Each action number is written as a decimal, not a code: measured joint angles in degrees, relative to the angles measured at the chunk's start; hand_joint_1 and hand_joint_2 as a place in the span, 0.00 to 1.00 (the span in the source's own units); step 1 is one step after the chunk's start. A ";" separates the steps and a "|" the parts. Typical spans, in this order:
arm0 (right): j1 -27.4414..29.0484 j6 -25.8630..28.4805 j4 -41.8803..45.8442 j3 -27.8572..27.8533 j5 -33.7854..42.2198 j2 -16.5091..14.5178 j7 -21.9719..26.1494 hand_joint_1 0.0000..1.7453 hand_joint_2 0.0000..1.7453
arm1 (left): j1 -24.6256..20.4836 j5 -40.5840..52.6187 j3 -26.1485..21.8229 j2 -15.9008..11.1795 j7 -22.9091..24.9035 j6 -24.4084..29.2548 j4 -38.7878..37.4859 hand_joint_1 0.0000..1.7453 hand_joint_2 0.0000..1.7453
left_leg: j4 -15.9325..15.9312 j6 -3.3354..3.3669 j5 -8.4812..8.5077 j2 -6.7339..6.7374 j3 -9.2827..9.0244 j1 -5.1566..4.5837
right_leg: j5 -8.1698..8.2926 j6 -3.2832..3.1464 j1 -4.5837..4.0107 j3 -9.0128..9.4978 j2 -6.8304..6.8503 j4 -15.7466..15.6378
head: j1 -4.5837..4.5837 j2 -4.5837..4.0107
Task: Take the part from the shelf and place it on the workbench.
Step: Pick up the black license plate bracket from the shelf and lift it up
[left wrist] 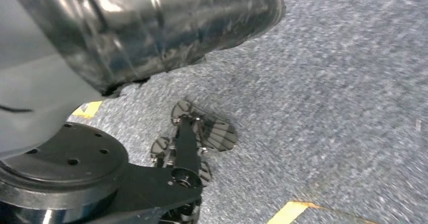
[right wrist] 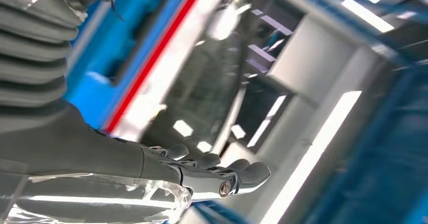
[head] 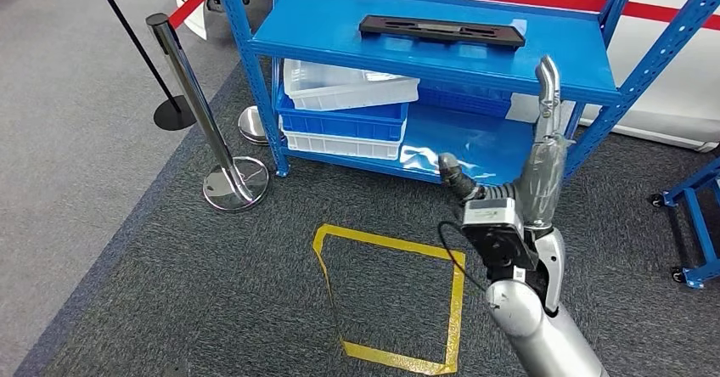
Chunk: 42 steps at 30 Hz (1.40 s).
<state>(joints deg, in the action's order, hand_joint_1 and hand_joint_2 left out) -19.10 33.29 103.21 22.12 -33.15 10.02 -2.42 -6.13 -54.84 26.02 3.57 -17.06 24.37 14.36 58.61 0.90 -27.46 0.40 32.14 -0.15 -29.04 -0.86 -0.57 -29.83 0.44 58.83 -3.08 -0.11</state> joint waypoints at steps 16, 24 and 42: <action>-0.96 1.52 8.27 7.38 2.90 2.33 1.88 0.00 0.75 | -1.04 1.42 3.24 -0.81 -3.15 0.42 0.00 0.00 0.00 | 0.30 0.63 -0.13 -0.02 0.19 -0.29 | 0.19 0.36 0.33 -0.06 0.02 -0.27 | -0.03 0.00; -1.37 1.95 9.77 8.11 2.49 2.90 1.85 0.00 0.00 | -1.46 1.36 4.63 -0.93 -1.49 -0.22 0.01 0.00 0.00 | -3.91 1.69 1.82 0.17 -1.79 0.77 | -4.45 1.96 0.83 -4.83 -0.30 9.11 | 0.51 0.00; -1.18 2.00 10.32 8.56 2.59 3.73 1.72 0.00 0.00 | -1.60 1.36 5.99 -1.23 -1.19 -0.27 -0.01 0.00 0.00 | 15.82 -1.88 -7.28 -0.55 8.06 1.62 | 2.33 0.57 1.76 -4.92 -0.68 2.32 | 0.69 0.00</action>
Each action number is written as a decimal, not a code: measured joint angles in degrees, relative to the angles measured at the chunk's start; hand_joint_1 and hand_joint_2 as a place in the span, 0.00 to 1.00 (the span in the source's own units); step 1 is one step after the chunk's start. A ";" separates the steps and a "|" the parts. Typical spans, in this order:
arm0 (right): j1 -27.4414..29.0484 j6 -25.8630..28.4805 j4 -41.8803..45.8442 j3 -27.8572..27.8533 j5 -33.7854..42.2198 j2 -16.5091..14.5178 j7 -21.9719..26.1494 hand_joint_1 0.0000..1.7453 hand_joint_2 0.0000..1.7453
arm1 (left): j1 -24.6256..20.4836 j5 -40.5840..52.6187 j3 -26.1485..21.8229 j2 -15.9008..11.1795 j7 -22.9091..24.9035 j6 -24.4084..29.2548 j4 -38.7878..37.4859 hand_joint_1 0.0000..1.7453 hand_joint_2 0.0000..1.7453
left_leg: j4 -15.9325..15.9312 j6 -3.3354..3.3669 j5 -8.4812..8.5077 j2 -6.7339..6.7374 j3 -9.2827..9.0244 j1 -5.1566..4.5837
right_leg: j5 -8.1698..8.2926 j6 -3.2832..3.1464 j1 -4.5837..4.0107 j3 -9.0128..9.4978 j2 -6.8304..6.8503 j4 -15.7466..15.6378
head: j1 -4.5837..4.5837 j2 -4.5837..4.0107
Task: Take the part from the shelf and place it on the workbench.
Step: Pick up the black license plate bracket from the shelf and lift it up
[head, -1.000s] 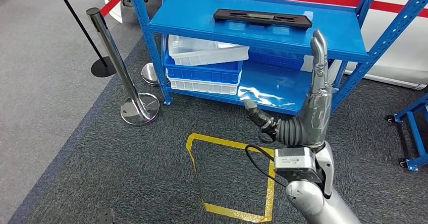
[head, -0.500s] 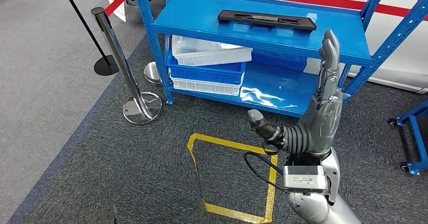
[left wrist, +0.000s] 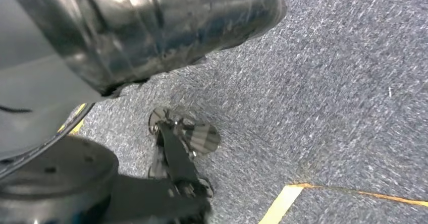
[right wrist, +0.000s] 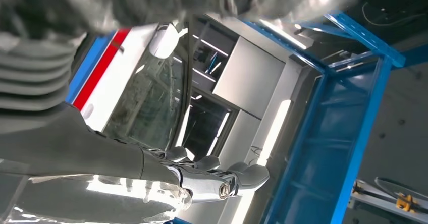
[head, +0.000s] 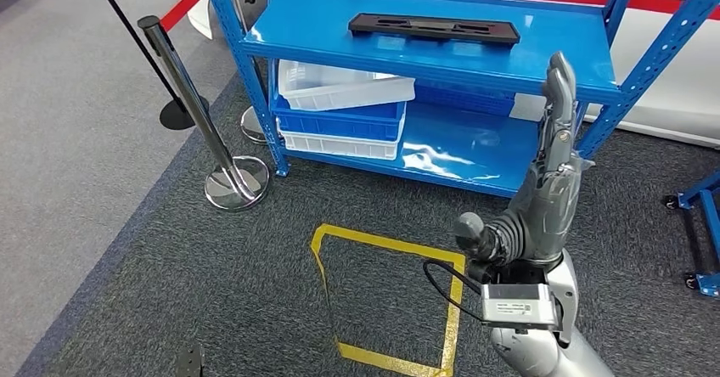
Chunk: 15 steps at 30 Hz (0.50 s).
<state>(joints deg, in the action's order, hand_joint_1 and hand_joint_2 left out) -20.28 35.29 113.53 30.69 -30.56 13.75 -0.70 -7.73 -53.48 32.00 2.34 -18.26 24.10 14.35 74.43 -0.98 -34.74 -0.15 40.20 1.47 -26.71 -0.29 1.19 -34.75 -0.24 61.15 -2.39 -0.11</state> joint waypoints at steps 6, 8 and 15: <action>0.08 1.11 -0.01 0.00 -0.10 0.01 0.01 0.00 0.00 | -0.06 0.04 0.09 -0.12 -0.55 0.55 -0.01 0.00 0.00 | -12.83 3.49 8.28 -0.07 -4.26 -2.06 | -0.29 -0.37 -1.09 0.56 -0.09 -0.19 | 0.12 0.00; 0.18 1.39 -0.02 0.00 -0.10 0.02 0.01 0.00 0.00 | -0.05 0.08 0.26 -0.18 -0.56 1.00 -0.01 0.00 0.00 | -14.27 3.78 8.30 -0.10 -4.85 -2.41 | -0.13 0.02 -1.02 0.48 -0.05 -0.50 | 0.14 0.00; 0.35 1.72 -0.06 0.00 0.17 0.20 0.00 0.00 0.00 | -0.13 0.29 0.68 -0.28 -0.42 1.23 -0.01 0.00 0.00 | -16.77 4.17 9.36 0.08 -6.17 -1.66 | -6.29 1.61 -0.82 -4.83 0.04 10.96 | 0.26 0.00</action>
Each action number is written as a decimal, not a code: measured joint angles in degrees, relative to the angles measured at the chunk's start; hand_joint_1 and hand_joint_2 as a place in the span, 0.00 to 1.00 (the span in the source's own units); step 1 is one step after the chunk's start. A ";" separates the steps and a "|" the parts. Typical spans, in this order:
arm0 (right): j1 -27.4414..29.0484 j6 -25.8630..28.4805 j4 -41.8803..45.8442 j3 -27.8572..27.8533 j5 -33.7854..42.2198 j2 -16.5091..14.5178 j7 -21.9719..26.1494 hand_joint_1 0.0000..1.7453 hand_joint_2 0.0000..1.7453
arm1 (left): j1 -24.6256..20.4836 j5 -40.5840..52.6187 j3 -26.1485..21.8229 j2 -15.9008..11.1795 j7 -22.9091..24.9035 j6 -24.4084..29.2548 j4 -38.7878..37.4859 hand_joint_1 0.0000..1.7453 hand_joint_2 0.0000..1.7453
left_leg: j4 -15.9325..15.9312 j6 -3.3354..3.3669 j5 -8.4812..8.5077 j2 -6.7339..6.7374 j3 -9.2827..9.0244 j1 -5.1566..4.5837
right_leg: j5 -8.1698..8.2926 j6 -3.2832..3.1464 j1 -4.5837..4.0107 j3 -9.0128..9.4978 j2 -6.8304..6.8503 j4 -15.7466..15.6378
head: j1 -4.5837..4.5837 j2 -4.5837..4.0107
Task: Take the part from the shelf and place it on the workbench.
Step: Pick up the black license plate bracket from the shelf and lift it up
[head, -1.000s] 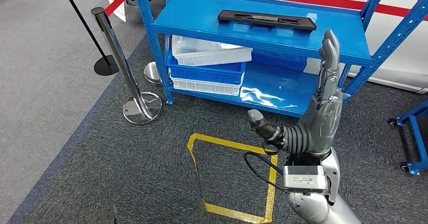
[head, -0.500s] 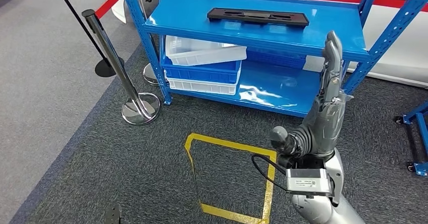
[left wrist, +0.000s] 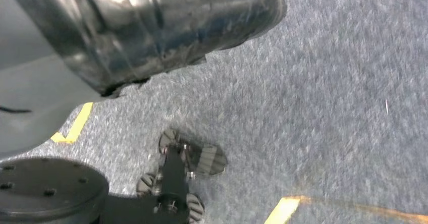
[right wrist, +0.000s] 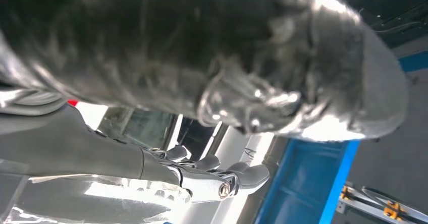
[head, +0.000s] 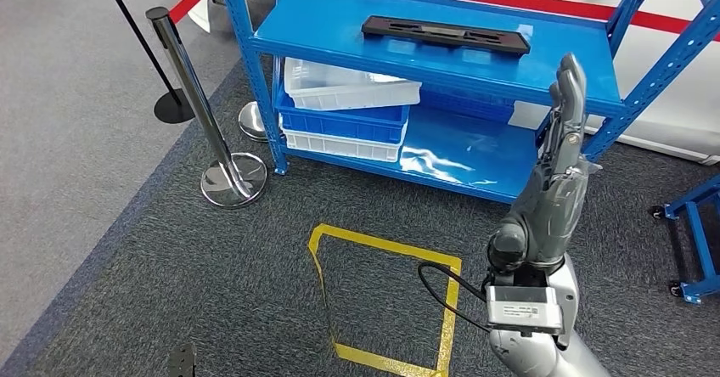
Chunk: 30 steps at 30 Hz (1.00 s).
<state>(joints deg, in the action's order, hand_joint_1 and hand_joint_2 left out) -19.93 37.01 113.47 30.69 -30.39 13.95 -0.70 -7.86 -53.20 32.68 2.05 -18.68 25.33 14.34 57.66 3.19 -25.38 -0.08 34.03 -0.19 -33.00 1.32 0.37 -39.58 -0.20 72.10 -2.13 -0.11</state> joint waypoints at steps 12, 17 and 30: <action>-0.13 -1.41 -0.20 0.02 3.83 0.36 0.34 0.00 0.00 | -0.07 0.88 0.98 -0.13 1.58 0.58 0.00 0.00 0.00 | 3.13 -2.32 -2.68 1.55 0.59 -0.24 | 7.36 -1.80 0.24 5.09 1.36 -12.38 | -0.34 0.00; -0.17 -1.95 -0.38 0.27 4.15 0.39 0.71 0.00 0.00 | -0.16 0.88 1.60 -0.10 1.78 0.67 0.00 0.00 0.00 | 16.75 -3.51 -8.07 0.78 7.14 0.45 | 7.56 -2.35 0.39 5.10 0.04 -12.43 | -0.53 0.00; -0.39 -2.15 -0.86 0.55 4.56 0.66 0.67 0.00 0.00 | -0.64 0.65 2.05 -0.16 1.35 0.83 0.01 0.00 0.00 | 0.33 -0.55 -0.19 0.53 0.18 0.48 | 2.06 0.29 0.32 0.83 -0.40 -3.33 | -0.30 0.00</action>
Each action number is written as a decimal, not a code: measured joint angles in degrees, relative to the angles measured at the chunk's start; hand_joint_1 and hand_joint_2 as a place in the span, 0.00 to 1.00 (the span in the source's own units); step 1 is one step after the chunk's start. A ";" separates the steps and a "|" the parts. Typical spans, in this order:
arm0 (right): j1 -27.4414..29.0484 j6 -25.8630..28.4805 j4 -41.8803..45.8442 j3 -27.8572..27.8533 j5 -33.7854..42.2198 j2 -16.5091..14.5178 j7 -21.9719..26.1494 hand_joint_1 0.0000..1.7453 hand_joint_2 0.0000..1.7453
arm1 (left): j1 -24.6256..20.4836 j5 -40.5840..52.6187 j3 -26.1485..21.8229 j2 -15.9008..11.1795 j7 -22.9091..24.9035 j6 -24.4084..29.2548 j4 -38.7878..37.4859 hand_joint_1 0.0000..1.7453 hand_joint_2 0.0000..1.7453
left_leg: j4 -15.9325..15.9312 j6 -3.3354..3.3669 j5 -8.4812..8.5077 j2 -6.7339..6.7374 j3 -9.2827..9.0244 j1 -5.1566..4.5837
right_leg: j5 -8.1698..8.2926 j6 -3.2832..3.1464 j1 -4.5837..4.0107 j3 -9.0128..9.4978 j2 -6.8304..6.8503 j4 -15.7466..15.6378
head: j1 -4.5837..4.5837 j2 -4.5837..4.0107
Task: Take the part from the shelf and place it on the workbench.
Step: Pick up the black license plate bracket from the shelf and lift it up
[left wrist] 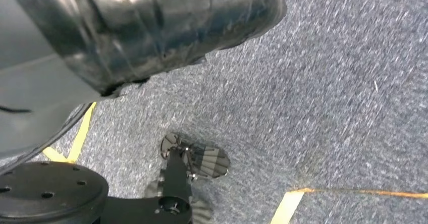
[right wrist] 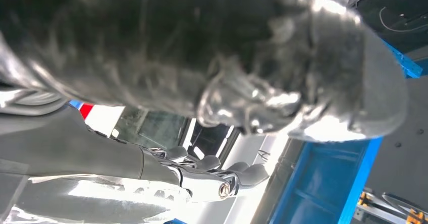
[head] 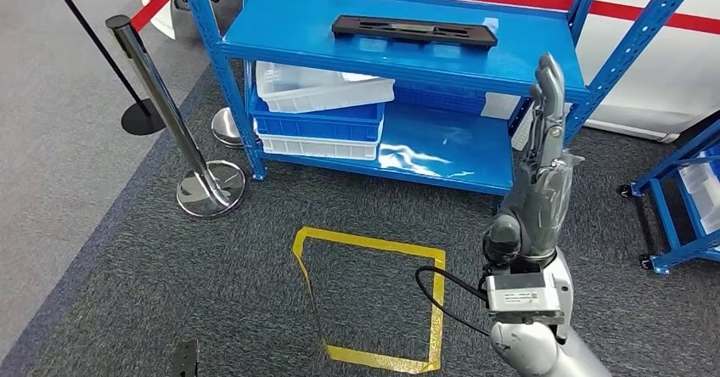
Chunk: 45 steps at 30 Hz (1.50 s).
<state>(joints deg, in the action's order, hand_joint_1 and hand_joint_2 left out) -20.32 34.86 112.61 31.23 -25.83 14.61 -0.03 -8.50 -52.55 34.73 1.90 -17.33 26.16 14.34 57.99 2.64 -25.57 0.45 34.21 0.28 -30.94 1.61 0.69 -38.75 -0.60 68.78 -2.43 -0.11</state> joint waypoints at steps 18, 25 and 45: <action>-0.02 0.31 -0.48 0.31 -0.09 0.34 -0.05 0.00 0.00 | -0.19 0.01 0.07 -0.04 0.36 -0.22 0.00 0.00 0.00 | 16.69 -3.22 -7.39 -0.14 7.83 0.32 | 5.61 -2.49 0.21 5.05 0.31 -10.09 | -0.56 0.00; -0.02 0.28 -0.48 0.34 -0.08 0.34 -0.07 0.00 0.00 | -0.38 -0.13 0.07 -0.04 0.04 0.03 0.01 0.00 0.00 | 1.06 -2.33 -0.71 -0.50 0.35 0.21 | 5.19 -0.69 0.32 5.01 -0.04 -9.70 | -0.55 0.00; -1.91 2.02 -3.66 0.54 1.40 0.45 1.73 0.00 0.00 | -2.06 -0.76 0.20 -0.16 1.12 0.19 0.02 0.00 0.00 | 6.53 -2.53 -4.59 -0.43 1.88 -0.32 | 5.75 -2.51 0.10 5.17 0.50 -10.73 | -0.45 0.00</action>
<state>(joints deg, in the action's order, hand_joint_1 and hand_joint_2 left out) -22.23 36.88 108.95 31.77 -24.44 15.06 1.69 -10.56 -53.31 34.93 1.74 -16.21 26.35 14.36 64.52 0.11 -30.16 0.01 36.10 -0.03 -25.19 -0.90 0.79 -33.59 -0.10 58.04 -2.87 -0.11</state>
